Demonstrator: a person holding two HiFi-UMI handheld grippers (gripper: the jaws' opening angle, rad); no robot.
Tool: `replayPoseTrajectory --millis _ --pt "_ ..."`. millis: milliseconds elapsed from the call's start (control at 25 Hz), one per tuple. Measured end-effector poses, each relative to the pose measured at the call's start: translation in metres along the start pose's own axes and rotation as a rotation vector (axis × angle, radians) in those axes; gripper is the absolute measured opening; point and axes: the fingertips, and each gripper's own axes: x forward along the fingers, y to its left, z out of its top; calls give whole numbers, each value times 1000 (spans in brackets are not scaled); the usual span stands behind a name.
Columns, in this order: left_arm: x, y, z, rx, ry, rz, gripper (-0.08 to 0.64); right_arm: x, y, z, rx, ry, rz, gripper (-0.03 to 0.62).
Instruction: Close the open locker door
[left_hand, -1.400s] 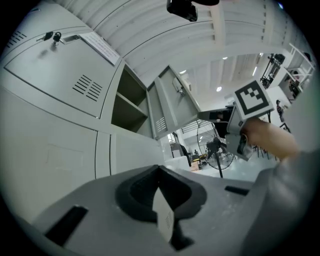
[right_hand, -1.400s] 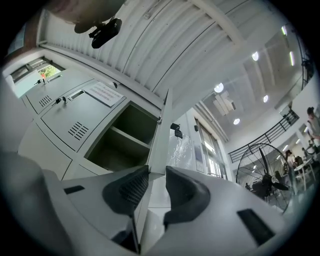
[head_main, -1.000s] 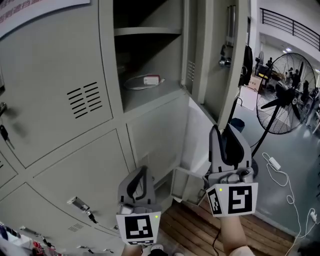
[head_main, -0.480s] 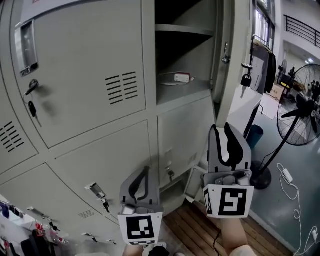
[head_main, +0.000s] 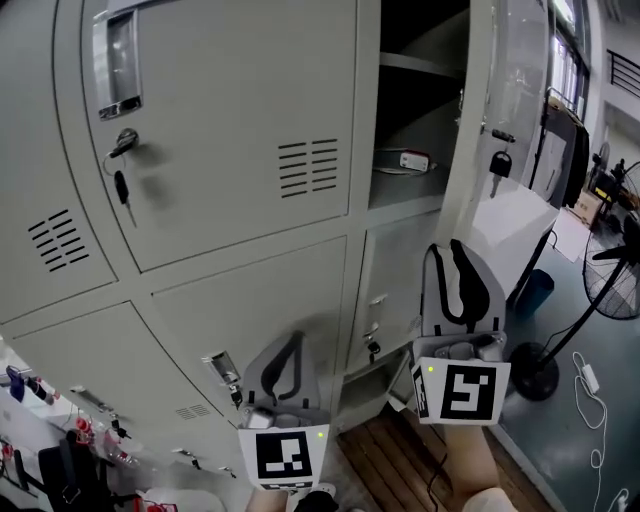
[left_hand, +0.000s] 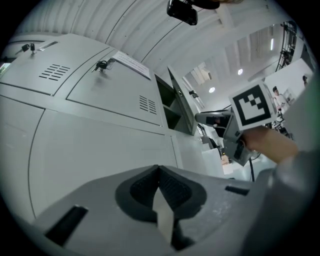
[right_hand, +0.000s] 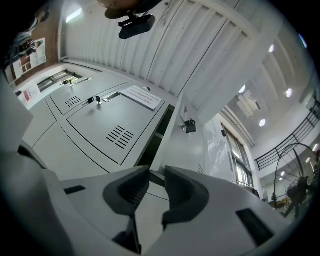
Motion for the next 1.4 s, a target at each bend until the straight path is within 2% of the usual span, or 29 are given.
replayPoseTrajectory --millis 760,1400 --pt "-6 18 1 25 0 30 2 43 38 -14 30 21 115 71" --pt "-4 26 -5 8 4 33 2 74 59 -25 -37 70 226 54"
